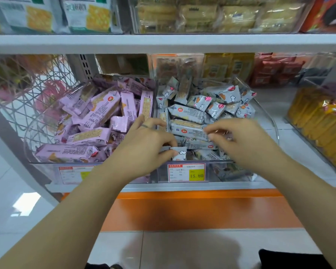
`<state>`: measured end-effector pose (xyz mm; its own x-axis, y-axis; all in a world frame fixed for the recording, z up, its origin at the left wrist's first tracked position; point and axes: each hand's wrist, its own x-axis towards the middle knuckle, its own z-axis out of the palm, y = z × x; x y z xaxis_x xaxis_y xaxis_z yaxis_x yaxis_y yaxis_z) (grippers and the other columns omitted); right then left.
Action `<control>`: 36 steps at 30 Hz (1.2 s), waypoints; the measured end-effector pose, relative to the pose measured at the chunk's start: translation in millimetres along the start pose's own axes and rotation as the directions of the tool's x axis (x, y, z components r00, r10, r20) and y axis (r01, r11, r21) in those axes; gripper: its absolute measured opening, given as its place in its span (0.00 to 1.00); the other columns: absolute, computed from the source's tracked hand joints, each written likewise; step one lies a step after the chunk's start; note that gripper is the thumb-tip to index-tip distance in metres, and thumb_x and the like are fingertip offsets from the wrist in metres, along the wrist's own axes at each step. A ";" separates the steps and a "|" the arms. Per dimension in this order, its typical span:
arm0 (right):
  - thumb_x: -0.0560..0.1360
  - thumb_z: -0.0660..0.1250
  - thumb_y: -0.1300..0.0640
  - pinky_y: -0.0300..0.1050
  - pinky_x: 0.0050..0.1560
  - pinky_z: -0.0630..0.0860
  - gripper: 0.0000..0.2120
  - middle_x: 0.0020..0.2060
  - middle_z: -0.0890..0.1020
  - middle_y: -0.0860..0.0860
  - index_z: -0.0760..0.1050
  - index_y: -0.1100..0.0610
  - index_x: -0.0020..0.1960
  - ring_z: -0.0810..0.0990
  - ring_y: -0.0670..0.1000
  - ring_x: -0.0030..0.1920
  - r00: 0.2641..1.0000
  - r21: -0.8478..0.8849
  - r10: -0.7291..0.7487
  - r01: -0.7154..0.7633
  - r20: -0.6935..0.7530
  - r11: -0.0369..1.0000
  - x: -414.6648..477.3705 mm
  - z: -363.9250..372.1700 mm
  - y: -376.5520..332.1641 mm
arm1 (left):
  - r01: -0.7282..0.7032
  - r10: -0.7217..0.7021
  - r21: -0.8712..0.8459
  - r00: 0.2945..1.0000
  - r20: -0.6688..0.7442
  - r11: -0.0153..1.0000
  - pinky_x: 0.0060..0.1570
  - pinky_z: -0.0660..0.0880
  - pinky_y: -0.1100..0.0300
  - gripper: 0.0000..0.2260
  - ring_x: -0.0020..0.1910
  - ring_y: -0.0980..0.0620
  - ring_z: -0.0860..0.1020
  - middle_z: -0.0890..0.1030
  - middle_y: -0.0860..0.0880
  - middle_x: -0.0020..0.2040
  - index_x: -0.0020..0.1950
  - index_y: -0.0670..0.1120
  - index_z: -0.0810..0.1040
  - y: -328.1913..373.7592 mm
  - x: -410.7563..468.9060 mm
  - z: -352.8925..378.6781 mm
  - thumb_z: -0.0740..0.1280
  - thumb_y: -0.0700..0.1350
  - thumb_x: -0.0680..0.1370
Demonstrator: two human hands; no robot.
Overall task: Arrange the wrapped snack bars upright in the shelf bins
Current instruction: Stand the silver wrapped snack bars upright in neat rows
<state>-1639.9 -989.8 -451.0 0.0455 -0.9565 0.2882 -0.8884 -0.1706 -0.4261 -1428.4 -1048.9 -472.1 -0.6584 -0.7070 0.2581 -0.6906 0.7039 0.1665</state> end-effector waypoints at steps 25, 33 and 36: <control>0.75 0.66 0.48 0.44 0.51 0.54 0.02 0.32 0.73 0.39 0.77 0.42 0.43 0.70 0.47 0.52 0.999 -0.372 -0.007 -0.009 -0.042 0.928 -4.0 -10.7 28.8 | -0.058 0.051 -0.036 0.983 -0.174 0.998 0.71 0.45 0.48 0.07 0.69 0.50 0.65 0.80 0.44 0.55 0.48 0.48 0.82 -6.5 -2.2 11.3 0.70 0.51 0.74; 0.75 0.68 0.60 0.37 0.42 0.68 0.02 0.39 0.81 0.46 0.80 0.57 0.46 0.73 0.43 0.41 0.910 -0.183 -0.196 0.137 -0.365 0.974 -7.7 -27.4 8.6 | -0.068 0.060 -0.041 0.981 -0.183 0.997 0.70 0.43 0.52 0.07 0.69 0.52 0.65 0.80 0.47 0.54 0.49 0.49 0.82 -8.1 -2.8 10.9 0.70 0.50 0.74; 0.74 0.67 0.60 0.27 0.41 0.69 0.03 0.37 0.78 0.43 0.79 0.56 0.45 0.72 0.39 0.40 0.893 -0.101 -0.220 0.195 -0.392 0.976 -8.5 -23.0 -0.3 | -0.078 0.069 -0.039 0.979 -0.189 0.996 0.70 0.44 0.50 0.06 0.68 0.51 0.66 0.81 0.50 0.50 0.48 0.49 0.81 -8.0 -3.1 11.0 0.70 0.49 0.74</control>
<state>-1650.5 -976.1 -433.6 0.0565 -0.7241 0.6874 -0.9040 -0.3294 -0.2726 -1424.1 -1053.1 -484.7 -0.6360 -0.6307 0.4446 -0.6247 0.7591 0.1832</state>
